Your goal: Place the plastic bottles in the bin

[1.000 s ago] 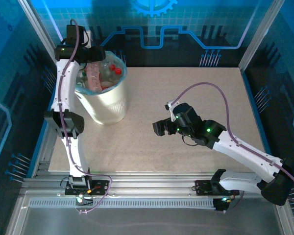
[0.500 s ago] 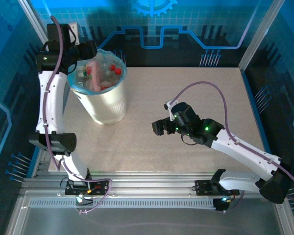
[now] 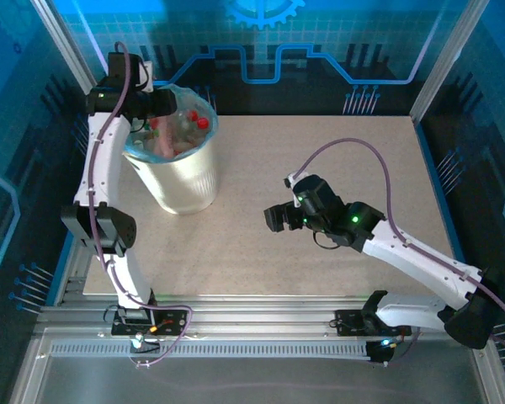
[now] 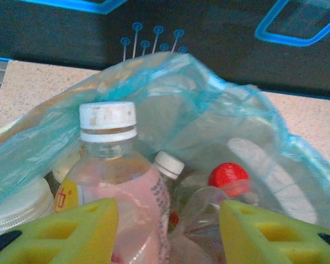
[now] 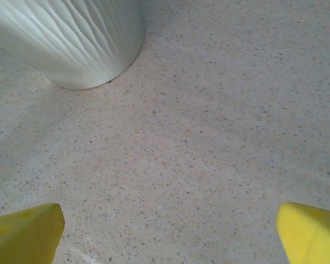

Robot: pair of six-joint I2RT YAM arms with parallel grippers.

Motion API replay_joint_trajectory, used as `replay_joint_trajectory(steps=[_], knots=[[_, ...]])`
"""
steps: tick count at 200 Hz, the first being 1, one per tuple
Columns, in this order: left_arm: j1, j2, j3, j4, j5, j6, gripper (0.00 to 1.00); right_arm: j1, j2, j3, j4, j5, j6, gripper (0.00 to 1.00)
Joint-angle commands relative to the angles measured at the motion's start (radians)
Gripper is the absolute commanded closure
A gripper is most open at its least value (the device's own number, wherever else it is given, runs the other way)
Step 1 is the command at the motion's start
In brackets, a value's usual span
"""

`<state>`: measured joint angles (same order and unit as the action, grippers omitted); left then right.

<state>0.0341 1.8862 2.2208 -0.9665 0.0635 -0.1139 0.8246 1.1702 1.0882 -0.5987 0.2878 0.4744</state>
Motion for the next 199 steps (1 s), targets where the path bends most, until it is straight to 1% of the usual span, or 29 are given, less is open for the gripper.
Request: replay_joint_trajectory(steps=[1,9,20,27,35,48,54,62,73,86,99,112,117,128,136,140,143,149,154,165,175,182,199], knots=[[-0.006,-0.065,0.124,-0.003,0.048,-0.045,0.44,-0.038,0.031,0.124,-0.103,0.068,0.003,0.0],[-0.011,-0.103,0.123,0.015,0.045,-0.055,0.44,-0.057,0.039,0.155,-0.13,0.079,0.003,0.0],[-0.028,-0.18,0.078,0.049,0.019,-0.052,0.44,-0.091,0.045,0.184,-0.154,0.096,0.001,0.0],[-0.053,-0.243,0.019,0.075,-0.016,-0.031,0.44,-0.118,0.043,0.193,-0.163,0.103,-0.003,0.0],[-0.103,-0.331,-0.081,0.128,-0.071,0.004,0.44,-0.155,0.038,0.199,-0.174,0.11,-0.007,0.0],[-0.234,-0.498,-0.341,0.268,-0.141,0.097,0.43,-0.226,0.022,0.188,-0.18,0.131,-0.017,0.0],[-0.311,-0.577,-0.468,0.334,-0.171,0.13,0.43,-0.263,0.011,0.174,-0.173,0.144,-0.026,0.0],[-0.403,-0.673,-0.631,0.428,-0.216,0.156,0.42,-0.312,-0.006,0.149,-0.155,0.155,-0.044,0.0],[-0.507,-0.788,-0.83,0.53,-0.234,0.178,0.42,-0.378,-0.035,0.102,-0.11,0.16,-0.085,0.0],[-0.599,-0.906,-1.04,0.62,-0.298,0.168,0.42,-0.441,-0.078,0.024,-0.033,0.165,-0.143,0.0],[-0.636,-1.009,-1.226,0.692,-0.394,0.104,0.42,-0.497,-0.126,-0.064,0.055,0.177,-0.194,0.0],[-0.637,-1.096,-1.385,0.747,-0.466,0.048,0.41,-0.558,-0.165,-0.156,0.15,0.157,-0.236,0.0],[-0.638,-1.125,-1.44,0.772,-0.513,0.04,0.42,-0.581,-0.176,-0.192,0.183,0.147,-0.25,0.0],[-0.634,-1.17,-1.561,0.837,-0.626,0.044,0.42,-0.629,-0.184,-0.274,0.258,0.123,-0.277,0.0],[-0.628,-1.183,-1.647,0.916,-0.697,0.071,0.41,-0.661,-0.175,-0.325,0.317,0.109,-0.288,0.0],[-0.618,-1.183,-1.69,0.957,-0.722,0.086,0.4,-0.676,-0.165,-0.347,0.343,0.103,-0.289,0.0],[-0.61,-1.18,-1.716,0.985,-0.742,0.092,0.36,-0.688,-0.157,-0.363,0.359,0.101,-0.288,0.0],[-0.583,-1.172,-1.758,1.034,-0.761,0.092,0.34,-0.706,-0.136,-0.389,0.398,0.097,-0.289,0.0],[-0.553,-1.16,-1.786,1.064,-0.759,0.084,0.31,-0.718,-0.117,-0.411,0.432,0.099,-0.289,0.0],[-0.453,-1.128,-1.833,1.127,-0.725,0.043,0.29,-0.735,-0.078,-0.459,0.524,0.096,-0.299,0.0],[-0.357,-1.099,-1.865,1.182,-0.645,0.006,0.29,-0.74,-0.046,-0.505,0.626,0.08,-0.325,0.0],[-0.297,-1.073,-1.897,1.257,-0.592,0.003,0.29,-0.742,-0.029,-0.543,0.713,0.056,-0.345,0.0],[-0.188,-0.994,-1.953,1.442,-0.503,0.015,0.28,-0.745,-0.004,-0.624,0.904,-0.011,-0.396,0.0]])
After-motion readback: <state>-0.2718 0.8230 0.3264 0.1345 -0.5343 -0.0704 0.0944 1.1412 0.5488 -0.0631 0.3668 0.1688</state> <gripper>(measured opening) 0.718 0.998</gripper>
